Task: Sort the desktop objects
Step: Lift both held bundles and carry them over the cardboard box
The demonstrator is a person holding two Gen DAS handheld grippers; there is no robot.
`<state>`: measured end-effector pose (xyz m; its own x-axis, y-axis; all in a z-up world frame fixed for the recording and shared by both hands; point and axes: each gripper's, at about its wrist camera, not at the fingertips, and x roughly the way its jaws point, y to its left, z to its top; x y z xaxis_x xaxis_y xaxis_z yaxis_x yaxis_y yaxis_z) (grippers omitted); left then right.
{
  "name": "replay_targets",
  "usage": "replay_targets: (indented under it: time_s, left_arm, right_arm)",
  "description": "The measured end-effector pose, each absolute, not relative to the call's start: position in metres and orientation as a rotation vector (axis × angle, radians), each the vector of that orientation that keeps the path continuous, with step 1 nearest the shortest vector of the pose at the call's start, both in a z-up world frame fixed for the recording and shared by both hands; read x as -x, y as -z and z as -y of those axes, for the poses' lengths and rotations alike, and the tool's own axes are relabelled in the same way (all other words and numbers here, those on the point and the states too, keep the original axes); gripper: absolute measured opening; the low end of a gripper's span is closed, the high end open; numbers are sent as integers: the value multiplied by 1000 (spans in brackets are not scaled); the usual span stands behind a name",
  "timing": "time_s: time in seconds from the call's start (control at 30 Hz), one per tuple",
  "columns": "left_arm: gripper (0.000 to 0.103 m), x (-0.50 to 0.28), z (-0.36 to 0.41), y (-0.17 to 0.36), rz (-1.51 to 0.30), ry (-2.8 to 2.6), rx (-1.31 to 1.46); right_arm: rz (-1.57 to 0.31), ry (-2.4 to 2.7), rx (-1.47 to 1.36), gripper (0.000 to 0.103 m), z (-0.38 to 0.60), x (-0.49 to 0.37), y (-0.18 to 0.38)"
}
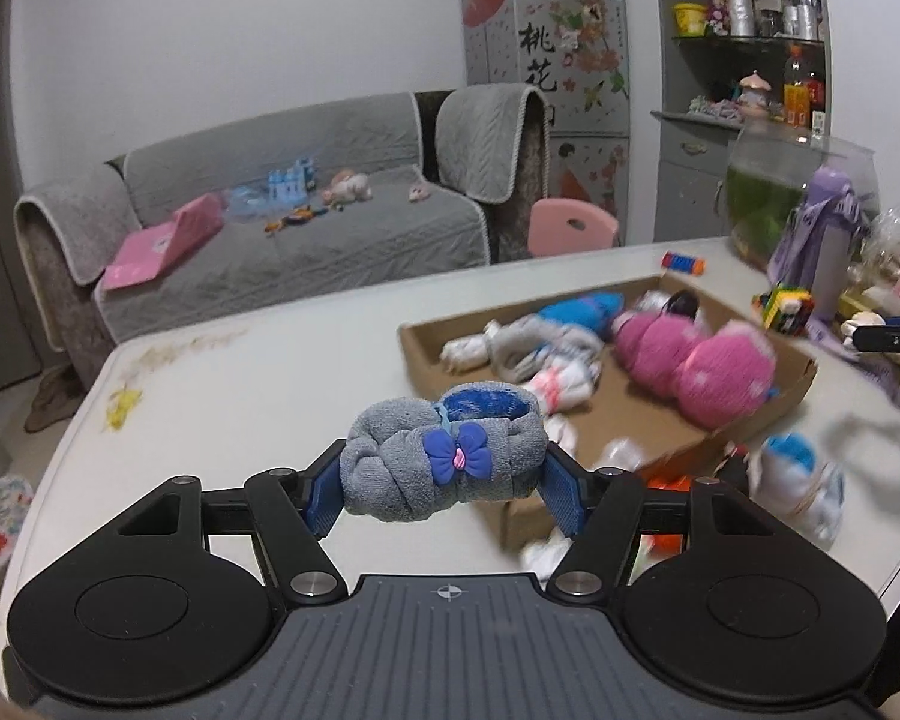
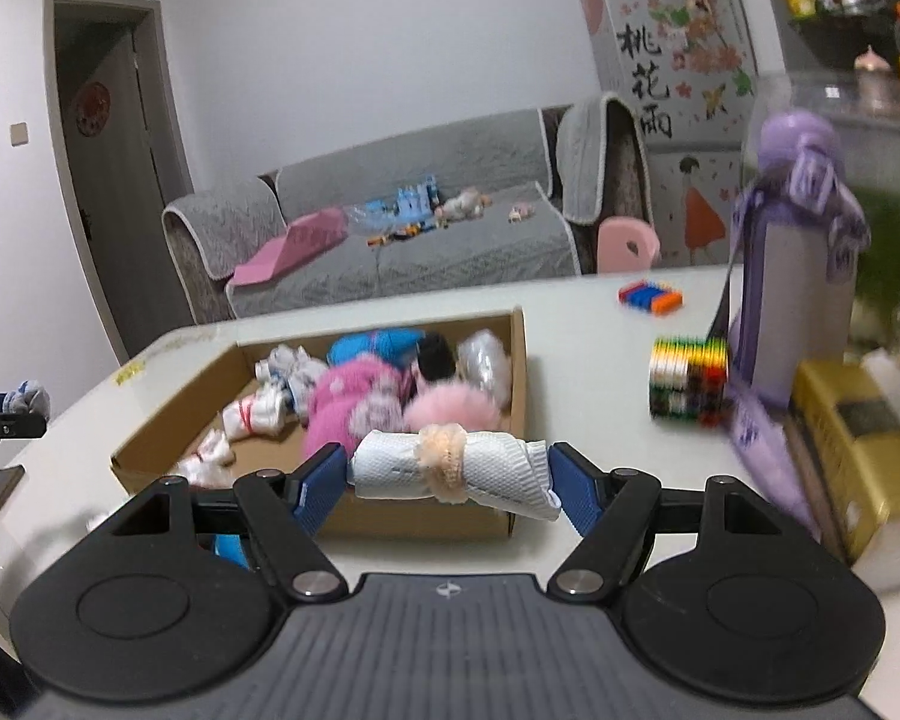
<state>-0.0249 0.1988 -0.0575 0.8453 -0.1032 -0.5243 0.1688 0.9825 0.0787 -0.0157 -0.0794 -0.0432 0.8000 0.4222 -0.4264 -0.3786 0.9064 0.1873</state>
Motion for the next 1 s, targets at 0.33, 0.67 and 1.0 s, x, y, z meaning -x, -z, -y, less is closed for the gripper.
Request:
replay_targets:
  time_s: [0.33,0.67,1.0]
  left_arm:
    - [71,-19,-158,32,-556,133,-93]
    - [71,-68,-126,26,-541,147,-110]
    - [71,-94,-126,48,-580,140,-90]
  right_arm:
    - [-386,-487,-45,70,67,-4,1]
    - [-346,-577,16,70,39,-35,-22]
    - [-379,-628,53,70,18,-52,-12]
